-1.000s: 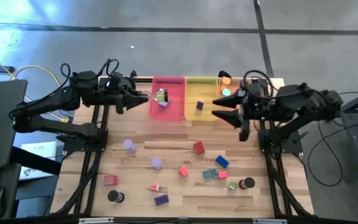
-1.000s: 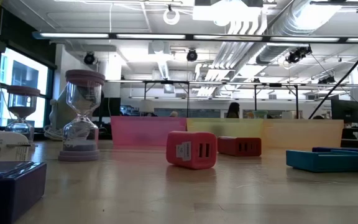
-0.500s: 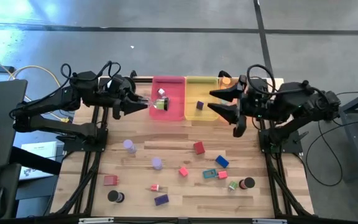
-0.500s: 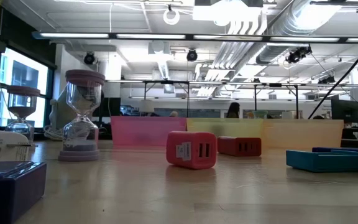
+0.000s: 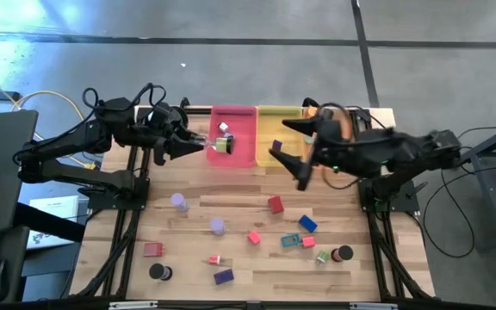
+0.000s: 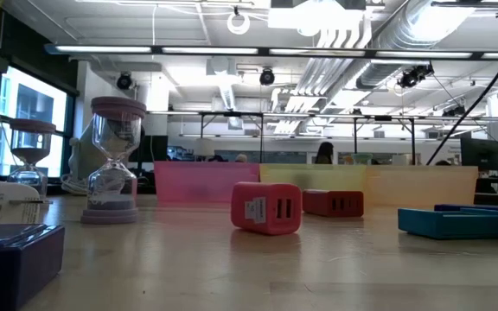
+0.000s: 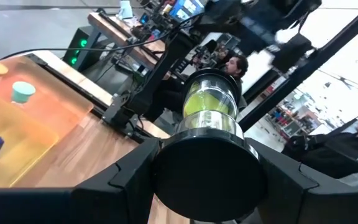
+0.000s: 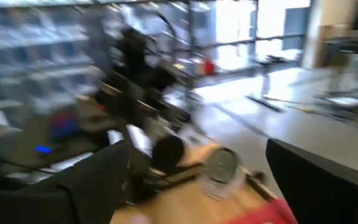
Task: Pick & Place Office items
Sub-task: Put the black green hourglass into the orange bin
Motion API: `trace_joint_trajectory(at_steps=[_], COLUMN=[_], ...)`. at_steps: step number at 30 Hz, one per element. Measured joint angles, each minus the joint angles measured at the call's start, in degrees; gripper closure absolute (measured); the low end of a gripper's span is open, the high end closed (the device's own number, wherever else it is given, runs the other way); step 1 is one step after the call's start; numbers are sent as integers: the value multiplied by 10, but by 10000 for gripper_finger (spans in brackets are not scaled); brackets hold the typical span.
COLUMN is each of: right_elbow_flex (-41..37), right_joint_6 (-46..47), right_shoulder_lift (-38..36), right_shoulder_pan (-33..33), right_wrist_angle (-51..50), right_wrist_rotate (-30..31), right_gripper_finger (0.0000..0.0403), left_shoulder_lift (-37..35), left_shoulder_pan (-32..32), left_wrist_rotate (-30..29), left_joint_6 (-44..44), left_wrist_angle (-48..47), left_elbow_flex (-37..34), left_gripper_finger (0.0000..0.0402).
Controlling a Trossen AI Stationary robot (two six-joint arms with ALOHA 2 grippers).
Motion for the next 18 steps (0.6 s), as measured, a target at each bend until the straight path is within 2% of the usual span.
trace_joint_trajectory(at_steps=[4, 10, 12, 18], right_elbow_flex=[0, 0, 0, 0], right_joint_6=[5, -4, 16, 68], right_shoulder_lift=[25, 38, 37, 38], right_shoulder_pan=[-15, -25, -25, -25], right_wrist_angle=[-42, -50, -49, -49], right_wrist_rotate=[29, 46, 37, -40], right_gripper_finger=[57, 66, 65, 66], left_shoulder_lift=[0, 0, 0, 4], left_shoulder_pan=[0, 0, 0, 0], left_wrist_rotate=[1, 0, 0, 0], left_joint_6=[0, -15, -23, -26], left_wrist_angle=[5, 5, 5, 7], left_elbow_flex=[0, 0, 0, 0], left_gripper_finger=[195, 195, 195, 195])
